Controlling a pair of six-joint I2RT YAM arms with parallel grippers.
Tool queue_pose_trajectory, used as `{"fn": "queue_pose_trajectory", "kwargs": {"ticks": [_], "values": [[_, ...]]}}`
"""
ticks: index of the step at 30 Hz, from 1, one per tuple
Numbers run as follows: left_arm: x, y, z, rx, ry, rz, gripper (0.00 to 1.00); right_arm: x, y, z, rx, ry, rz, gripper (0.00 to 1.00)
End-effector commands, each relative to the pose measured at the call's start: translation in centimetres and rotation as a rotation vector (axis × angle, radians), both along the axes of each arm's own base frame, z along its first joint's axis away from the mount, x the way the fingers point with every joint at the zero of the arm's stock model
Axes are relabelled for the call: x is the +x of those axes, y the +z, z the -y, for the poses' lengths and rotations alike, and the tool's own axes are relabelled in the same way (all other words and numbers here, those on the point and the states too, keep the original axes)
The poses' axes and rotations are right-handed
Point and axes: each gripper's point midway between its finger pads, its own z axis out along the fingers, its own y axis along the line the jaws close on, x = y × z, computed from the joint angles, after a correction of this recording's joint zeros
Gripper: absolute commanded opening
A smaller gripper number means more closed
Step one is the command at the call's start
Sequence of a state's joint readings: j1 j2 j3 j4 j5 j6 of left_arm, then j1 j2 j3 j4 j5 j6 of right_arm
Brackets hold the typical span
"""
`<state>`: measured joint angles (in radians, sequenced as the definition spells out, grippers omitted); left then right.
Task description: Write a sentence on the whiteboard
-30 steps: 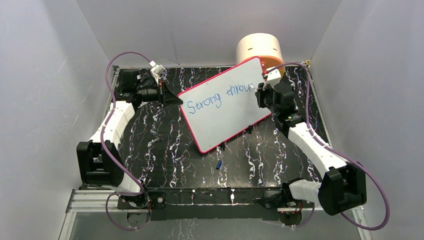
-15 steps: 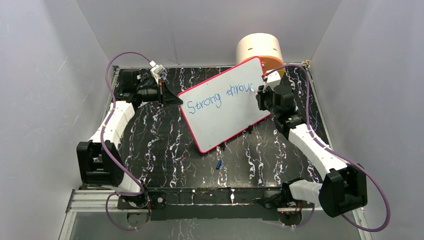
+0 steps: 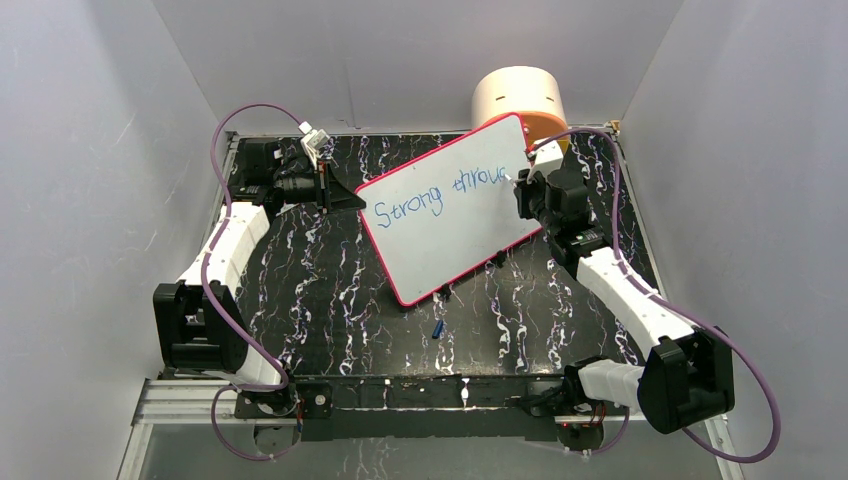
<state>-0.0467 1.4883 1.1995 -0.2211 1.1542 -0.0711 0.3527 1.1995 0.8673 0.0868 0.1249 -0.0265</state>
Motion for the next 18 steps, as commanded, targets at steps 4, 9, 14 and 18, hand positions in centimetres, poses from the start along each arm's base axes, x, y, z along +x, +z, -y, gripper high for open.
{"fn": "queue_pose_trajectory", "kwargs": {"ticks": [4, 9, 14, 18], "values": [[-1.5, 2.0, 0.2, -0.034, -0.044, 0.034, 0.0, 1.6, 3.9, 0.1, 0.034, -0.021, 0.122, 0.0], [-1.5, 1.9, 0.2, -0.034, -0.046, 0.033, 0.0, 1.9, 4.5, 0.0, 0.044, -0.02, 0.138, 0.0], [-1.5, 2.0, 0.2, -0.034, -0.045, 0.035, 0.0, 1.9, 4.7, -0.3, 0.046, -0.009, 0.14, 0.0], [-1.6, 2.0, 0.2, -0.035, -0.046, 0.034, 0.0, 2.0, 4.7, -0.4, 0.049, -0.001, 0.14, 0.0]]}}
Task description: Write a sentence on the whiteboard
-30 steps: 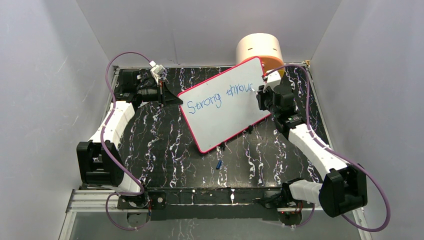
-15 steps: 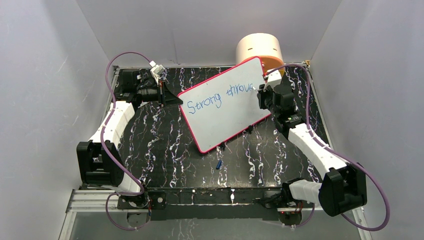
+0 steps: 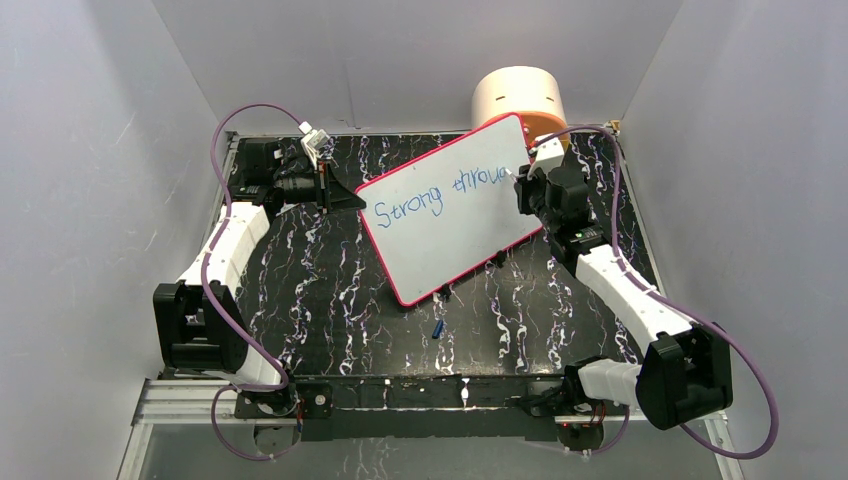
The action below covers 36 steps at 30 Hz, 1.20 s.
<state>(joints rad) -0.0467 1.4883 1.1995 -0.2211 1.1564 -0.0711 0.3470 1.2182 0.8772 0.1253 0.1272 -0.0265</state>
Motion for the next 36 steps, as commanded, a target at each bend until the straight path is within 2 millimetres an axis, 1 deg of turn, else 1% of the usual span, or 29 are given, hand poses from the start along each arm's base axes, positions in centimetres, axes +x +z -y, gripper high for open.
{"fn": "queue_pose_trajectory", "kwargs": {"ticks": [1, 4, 7, 20, 28, 36], "values": [[-1.5, 1.9, 0.3, -0.034, -0.046, 0.033, 0.0, 1.2, 4.1, -0.5, 0.04, 0.008, 0.113, 0.0], [-1.6, 2.0, 0.3, -0.035, -0.047, 0.033, 0.0, 1.2, 4.3, -0.3, 0.039, 0.004, 0.115, 0.0], [-1.6, 2.1, 0.3, -0.035, -0.048, 0.036, 0.0, 1.1, 3.9, -0.3, 0.032, 0.005, 0.097, 0.0], [-1.7, 2.1, 0.4, -0.036, -0.053, 0.037, 0.0, -0.2, 0.3, -0.2, 0.009, 0.018, -0.004, 0.0], [-1.7, 2.1, 0.4, -0.035, -0.053, 0.038, 0.0, -0.7, -0.9, 0.0, 0.003, 0.018, -0.039, 0.0], [-1.7, 2.1, 0.4, -0.033, -0.051, 0.038, 0.0, -1.3, -1.7, 0.0, 0.003, 0.021, -0.064, 0.0]]}}
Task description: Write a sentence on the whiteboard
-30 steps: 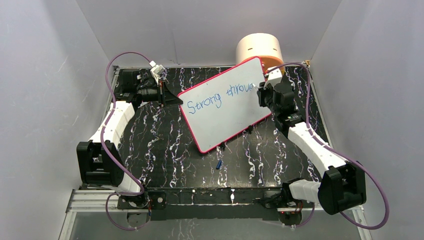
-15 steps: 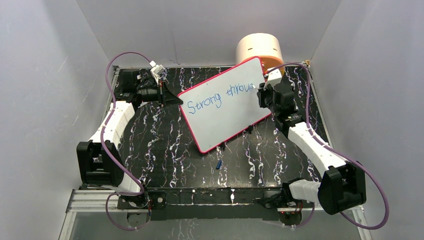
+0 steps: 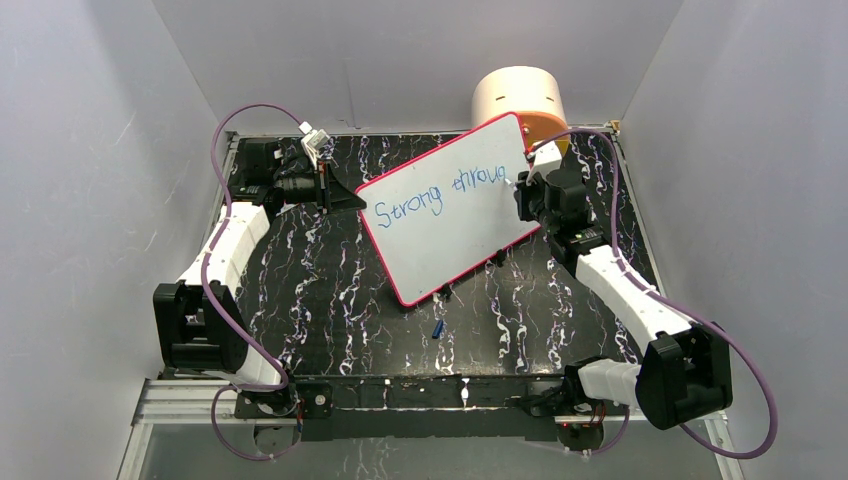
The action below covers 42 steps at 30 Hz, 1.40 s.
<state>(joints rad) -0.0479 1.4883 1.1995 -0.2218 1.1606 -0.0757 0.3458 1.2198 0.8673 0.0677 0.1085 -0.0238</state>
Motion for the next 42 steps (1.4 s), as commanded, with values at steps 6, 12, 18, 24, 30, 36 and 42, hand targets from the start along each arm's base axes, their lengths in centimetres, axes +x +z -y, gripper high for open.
{"fn": "queue_pose_trajectory", "kwargs": {"ticks": [6, 12, 18, 24, 30, 36, 42], "values": [[-1.6, 2.0, 0.3, -0.029, -0.046, 0.042, 0.0, -1.0, -0.4, 0.1, 0.014, 0.011, -0.017, 0.0], [-1.6, 2.0, 0.3, -0.028, -0.047, 0.043, 0.0, -1.4, -0.5, -0.4, 0.025, 0.041, -0.032, 0.0], [-1.6, 2.1, 0.3, -0.029, -0.048, 0.045, 0.0, -1.7, -0.1, -1.1, 0.044, 0.085, -0.029, 0.0], [-1.6, 2.1, 0.3, -0.028, -0.046, 0.046, 0.0, -1.8, 1.5, -1.9, 0.087, 0.111, -0.002, 0.0], [-1.6, 2.0, 0.3, -0.022, -0.041, 0.047, 0.0, -1.3, 4.9, -1.2, 0.097, 0.071, 0.087, 0.0], [-1.6, 2.0, 0.2, -0.015, -0.035, 0.049, 0.0, -0.4, 8.4, -0.5, 0.108, 0.039, 0.185, 0.0], [-1.6, 2.0, 0.1, -0.009, -0.031, 0.053, 0.0, 1.1, 10.0, -0.5, 0.117, 0.029, 0.22, 0.0]]}}
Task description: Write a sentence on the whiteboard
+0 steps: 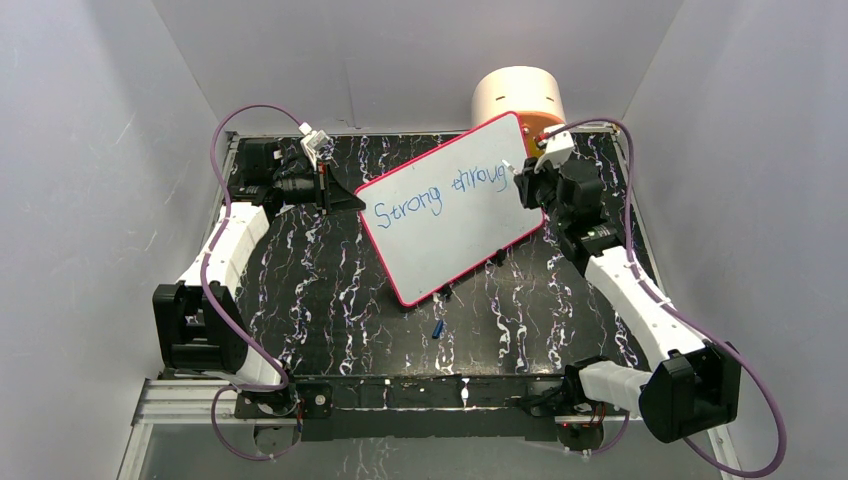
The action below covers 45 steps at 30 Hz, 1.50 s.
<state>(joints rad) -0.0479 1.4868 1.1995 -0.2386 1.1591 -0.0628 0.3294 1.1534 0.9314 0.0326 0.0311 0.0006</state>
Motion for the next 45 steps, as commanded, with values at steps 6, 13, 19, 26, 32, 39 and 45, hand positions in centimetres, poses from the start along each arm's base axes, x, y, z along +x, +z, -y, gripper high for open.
{"fn": "queue_pose_trajectory", "kwargs": {"ticks": [6, 13, 19, 26, 32, 39, 45], "values": [[-1.5, 2.2, 0.2, -0.014, -0.03, 0.055, 0.0, 3.1, 5.1, 0.0, 0.047, -0.027, 0.143, 0.0], [-1.6, 2.2, 0.2, -0.013, -0.032, 0.054, 0.0, 4.0, 4.3, 0.1, 0.043, -0.028, 0.127, 0.0], [-1.6, 2.3, 0.2, -0.015, -0.034, 0.058, 0.0, 4.3, 4.0, 0.3, 0.04, -0.037, 0.12, 0.0], [-1.8, 2.4, 0.2, -0.017, -0.038, 0.06, 0.0, 4.7, 3.6, 0.3, 0.04, -0.031, 0.111, 0.0], [-1.8, 2.5, 0.2, -0.018, -0.041, 0.062, 0.0, 4.8, 2.7, 0.1, 0.032, -0.024, 0.081, 0.0], [-1.8, 2.5, 0.2, -0.018, -0.041, 0.063, 0.0, 4.2, 1.1, 0.3, 0.018, -0.024, 0.033, 0.0], [-1.8, 2.5, 0.2, -0.019, -0.042, 0.063, 0.0, 3.7, -0.1, 0.4, 0.01, -0.023, 0.006, 0.0]]}}
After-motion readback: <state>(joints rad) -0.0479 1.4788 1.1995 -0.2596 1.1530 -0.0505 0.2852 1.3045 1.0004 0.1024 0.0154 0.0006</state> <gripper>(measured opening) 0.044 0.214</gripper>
